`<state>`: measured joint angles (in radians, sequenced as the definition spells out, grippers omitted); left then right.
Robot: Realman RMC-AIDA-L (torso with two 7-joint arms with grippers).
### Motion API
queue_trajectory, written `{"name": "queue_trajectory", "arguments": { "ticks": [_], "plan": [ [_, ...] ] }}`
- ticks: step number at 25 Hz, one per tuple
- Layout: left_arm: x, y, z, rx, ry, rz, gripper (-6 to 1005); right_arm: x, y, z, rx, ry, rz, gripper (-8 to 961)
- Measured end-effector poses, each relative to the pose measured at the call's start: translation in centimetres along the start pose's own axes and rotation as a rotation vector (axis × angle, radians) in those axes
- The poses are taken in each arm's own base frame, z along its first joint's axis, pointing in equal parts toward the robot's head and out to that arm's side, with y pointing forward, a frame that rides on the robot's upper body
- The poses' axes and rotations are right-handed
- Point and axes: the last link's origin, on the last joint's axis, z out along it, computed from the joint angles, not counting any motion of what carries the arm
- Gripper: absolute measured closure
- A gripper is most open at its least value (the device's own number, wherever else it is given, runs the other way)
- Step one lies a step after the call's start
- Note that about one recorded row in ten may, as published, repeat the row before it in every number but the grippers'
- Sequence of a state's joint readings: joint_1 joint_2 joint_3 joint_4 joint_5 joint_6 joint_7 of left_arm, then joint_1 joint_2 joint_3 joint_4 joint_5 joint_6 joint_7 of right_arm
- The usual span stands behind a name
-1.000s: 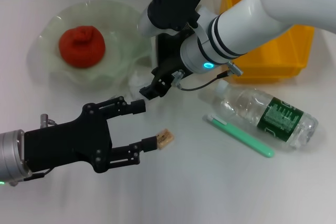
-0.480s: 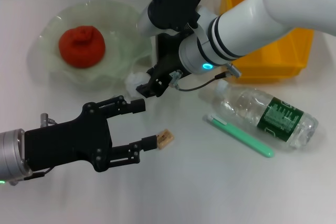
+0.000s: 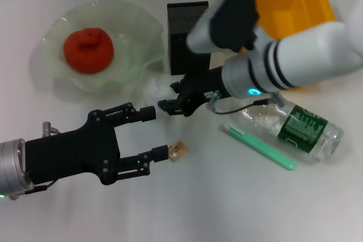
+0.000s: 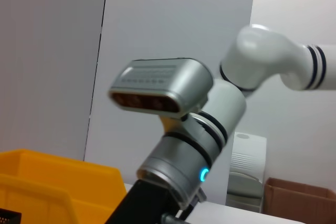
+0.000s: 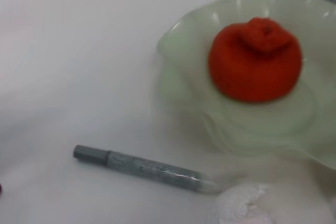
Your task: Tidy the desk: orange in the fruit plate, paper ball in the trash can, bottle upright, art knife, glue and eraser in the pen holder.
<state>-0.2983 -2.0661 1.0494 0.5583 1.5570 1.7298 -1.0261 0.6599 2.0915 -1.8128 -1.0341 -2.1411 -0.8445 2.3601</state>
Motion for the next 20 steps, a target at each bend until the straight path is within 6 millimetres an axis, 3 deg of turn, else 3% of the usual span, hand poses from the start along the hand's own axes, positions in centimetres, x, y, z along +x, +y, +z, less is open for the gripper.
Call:
{"name": "queue_trajectory", "arguments": {
  "ticks": [10, 20],
  "plan": [
    [0.0, -0.1, 0.2, -0.001, -0.004, 0.005, 256, 1.9, 1.3, -3.6, -0.064, -0.391, -0.017, 489],
    [-0.1, -0.2, 0.2, 0.007, -0.007, 0.003, 257, 5.5, 0.1, -8.1, -0.057, -0.680, 0.037, 489]
  ]
}}
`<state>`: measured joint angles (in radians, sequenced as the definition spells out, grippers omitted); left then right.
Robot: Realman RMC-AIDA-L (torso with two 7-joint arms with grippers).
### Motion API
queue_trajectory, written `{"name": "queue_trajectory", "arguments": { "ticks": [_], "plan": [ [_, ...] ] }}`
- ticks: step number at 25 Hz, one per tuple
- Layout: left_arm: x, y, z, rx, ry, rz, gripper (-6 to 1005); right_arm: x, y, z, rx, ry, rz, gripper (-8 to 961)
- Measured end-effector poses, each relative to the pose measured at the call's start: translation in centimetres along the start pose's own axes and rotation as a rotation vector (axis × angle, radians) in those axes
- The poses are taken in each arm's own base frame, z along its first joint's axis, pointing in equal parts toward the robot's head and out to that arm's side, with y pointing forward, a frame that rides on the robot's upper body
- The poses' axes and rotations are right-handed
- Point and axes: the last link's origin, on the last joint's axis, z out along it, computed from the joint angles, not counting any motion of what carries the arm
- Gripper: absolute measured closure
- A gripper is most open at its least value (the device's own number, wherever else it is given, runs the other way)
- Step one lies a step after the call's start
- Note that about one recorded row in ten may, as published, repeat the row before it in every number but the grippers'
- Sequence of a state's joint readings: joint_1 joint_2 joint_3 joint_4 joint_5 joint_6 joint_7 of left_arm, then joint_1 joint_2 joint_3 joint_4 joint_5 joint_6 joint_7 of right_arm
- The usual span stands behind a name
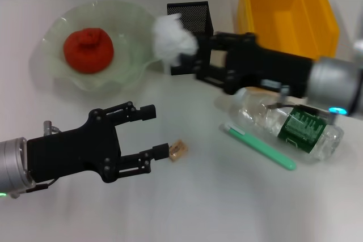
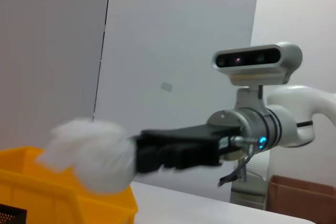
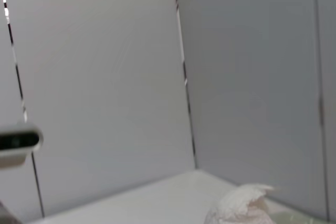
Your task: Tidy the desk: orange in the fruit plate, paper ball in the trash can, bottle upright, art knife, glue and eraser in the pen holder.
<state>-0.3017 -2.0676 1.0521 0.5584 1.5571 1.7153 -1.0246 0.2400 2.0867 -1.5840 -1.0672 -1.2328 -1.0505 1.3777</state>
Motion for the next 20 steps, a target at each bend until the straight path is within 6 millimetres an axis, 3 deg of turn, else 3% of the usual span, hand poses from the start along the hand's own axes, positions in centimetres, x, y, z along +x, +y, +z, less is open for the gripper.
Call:
{"name": "queue_trajectory", "arguments": {
  "ticks": [1, 2, 5, 6, 7, 11, 16, 20],
  "plan": [
    [0.0, 0.0, 0.0, 0.002, 0.000, 0.000, 257, 0.1, -0.3, -1.7, 0.003, -0.049, 0.015, 489],
    [0.0, 0.0, 0.0, 0.003, 0.000, 0.000, 257, 0.1, -0.3, -1.7, 0.003, -0.049, 0.015, 489],
    [0.0, 0.0, 0.0, 0.002, 0.000, 0.001, 257, 0.4, -1.1, -4.3, 0.037, -0.099, 0.048, 489],
    [0.0, 0.0, 0.0, 0.002, 0.000, 0.001, 256, 0.6, -1.9, -6.5, 0.086, -0.131, 0.067, 489],
    [0.0, -0.1, 0.0, 0.002, 0.000, 0.001, 256, 0.6, -1.9, -6.5, 0.086, -0.131, 0.067, 489],
    [0.0, 0.0, 0.1, 0.000, -0.001, 0.001, 256, 0.9, -3.7, -10.7, 0.227, -0.165, 0.084, 489],
    [0.0, -0.1, 0.1, 0.000, -0.002, 0.002, 256, 1.6, -5.7, -12.9, 0.356, -0.140, 0.092, 489],
    [0.1, -0.1, 0.2, -0.002, -0.001, 0.003, 256, 1.5, -6.4, -12.9, 0.379, -0.119, 0.082, 490]
  ]
}}
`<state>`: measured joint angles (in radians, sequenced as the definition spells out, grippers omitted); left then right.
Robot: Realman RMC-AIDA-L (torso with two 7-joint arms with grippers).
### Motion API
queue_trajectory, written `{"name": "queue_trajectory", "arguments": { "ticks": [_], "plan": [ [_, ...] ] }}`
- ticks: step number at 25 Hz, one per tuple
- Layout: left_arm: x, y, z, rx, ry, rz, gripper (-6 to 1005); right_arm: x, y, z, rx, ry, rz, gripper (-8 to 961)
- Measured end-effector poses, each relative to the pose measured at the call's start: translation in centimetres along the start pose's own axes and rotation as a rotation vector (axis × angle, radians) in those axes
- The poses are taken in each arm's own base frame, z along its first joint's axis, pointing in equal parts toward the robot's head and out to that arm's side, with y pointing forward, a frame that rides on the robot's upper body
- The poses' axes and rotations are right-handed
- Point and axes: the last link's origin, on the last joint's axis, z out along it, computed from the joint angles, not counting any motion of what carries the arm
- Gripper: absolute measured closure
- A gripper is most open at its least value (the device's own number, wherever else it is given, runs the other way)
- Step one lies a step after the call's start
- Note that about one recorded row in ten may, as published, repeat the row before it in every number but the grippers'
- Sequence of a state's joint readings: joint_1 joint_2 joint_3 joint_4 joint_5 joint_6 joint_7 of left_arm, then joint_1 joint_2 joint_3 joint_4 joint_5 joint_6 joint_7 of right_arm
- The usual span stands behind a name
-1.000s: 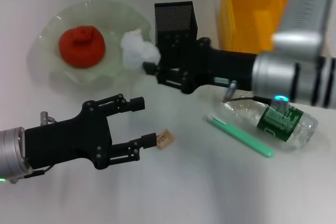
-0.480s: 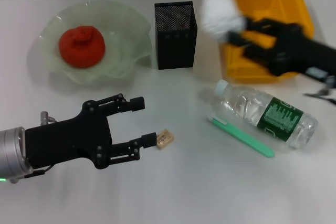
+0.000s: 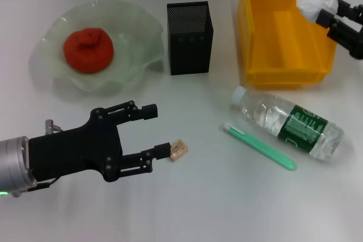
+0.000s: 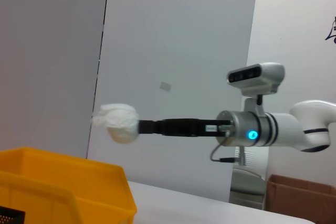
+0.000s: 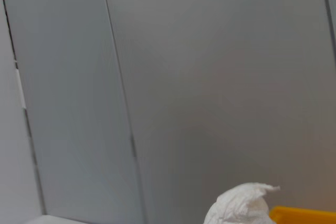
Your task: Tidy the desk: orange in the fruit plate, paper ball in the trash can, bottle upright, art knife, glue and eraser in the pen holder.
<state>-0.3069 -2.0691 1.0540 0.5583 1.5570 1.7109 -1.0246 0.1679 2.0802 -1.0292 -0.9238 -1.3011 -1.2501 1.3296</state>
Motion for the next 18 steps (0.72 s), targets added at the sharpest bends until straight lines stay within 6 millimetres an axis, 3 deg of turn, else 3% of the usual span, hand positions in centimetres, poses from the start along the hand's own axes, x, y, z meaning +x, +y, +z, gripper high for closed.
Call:
{"name": "queue_trajectory", "arguments": {
  "ticks": [6, 11, 18],
  "plan": [
    [0.0, 0.0, 0.0, 0.001, 0.000, -0.002, 256, -0.4, -2.0, 2.4, 0.109, 0.035, -0.026, 489],
    [-0.1, 0.0, 0.0, 0.002, 0.000, -0.004, 256, 0.0, -2.1, 4.2, 0.104, 0.085, -0.051, 489],
    [-0.3, 0.1, 0.0, 0.005, 0.000, -0.017, 256, 0.4, -2.3, 4.6, 0.108, 0.097, -0.034, 469]
  ]
}}
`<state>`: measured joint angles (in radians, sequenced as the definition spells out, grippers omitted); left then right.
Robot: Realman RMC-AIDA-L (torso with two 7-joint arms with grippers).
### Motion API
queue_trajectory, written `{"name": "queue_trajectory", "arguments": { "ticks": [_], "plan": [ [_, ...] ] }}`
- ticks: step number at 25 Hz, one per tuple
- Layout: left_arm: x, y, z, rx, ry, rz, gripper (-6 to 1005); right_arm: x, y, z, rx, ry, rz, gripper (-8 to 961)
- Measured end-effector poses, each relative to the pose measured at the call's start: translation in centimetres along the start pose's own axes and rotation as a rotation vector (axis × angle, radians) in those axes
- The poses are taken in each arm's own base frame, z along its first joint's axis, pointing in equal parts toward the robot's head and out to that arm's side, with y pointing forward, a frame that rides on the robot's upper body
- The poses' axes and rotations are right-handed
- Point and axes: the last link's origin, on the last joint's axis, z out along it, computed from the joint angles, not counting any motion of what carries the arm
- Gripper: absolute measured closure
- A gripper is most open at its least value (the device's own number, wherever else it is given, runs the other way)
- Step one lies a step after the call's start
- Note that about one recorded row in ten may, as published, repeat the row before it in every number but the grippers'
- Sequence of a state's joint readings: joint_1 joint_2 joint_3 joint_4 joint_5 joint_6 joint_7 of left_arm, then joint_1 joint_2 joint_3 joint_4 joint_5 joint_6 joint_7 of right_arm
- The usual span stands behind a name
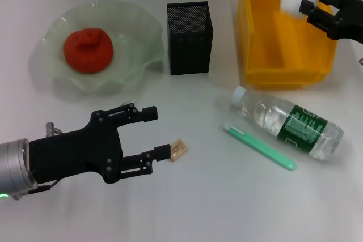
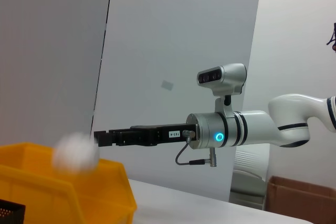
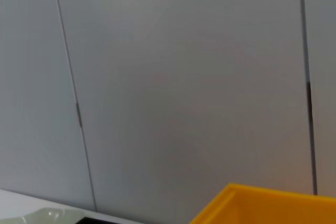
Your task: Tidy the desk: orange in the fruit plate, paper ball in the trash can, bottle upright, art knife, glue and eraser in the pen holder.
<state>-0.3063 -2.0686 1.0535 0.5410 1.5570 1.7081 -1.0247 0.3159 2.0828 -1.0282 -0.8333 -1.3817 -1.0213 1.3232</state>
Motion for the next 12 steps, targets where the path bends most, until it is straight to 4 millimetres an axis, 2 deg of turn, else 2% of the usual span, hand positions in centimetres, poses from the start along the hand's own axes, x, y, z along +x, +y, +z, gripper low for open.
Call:
{"name": "queue_trajectory", "arguments": {
  "ticks": [3, 10, 12],
  "plan": [
    [0.03, -0.07, -0.01, 0.002, 0.000, 0.001, 256, 0.16, -0.05, 0.08, 0.009, 0.010, -0.005, 441],
    [0.18, -0.18, 0.14, -0.003, 0.000, 0.006, 256, 0.10, 0.16, -0.01, -0.004, 0.005, -0.020, 238],
    [0.19, -0.20, 0.13, -0.003, 0.000, 0.007, 256, -0.08, 0.49, -0.01, -0.026, -0.005, -0.020, 225]
  ]
}}
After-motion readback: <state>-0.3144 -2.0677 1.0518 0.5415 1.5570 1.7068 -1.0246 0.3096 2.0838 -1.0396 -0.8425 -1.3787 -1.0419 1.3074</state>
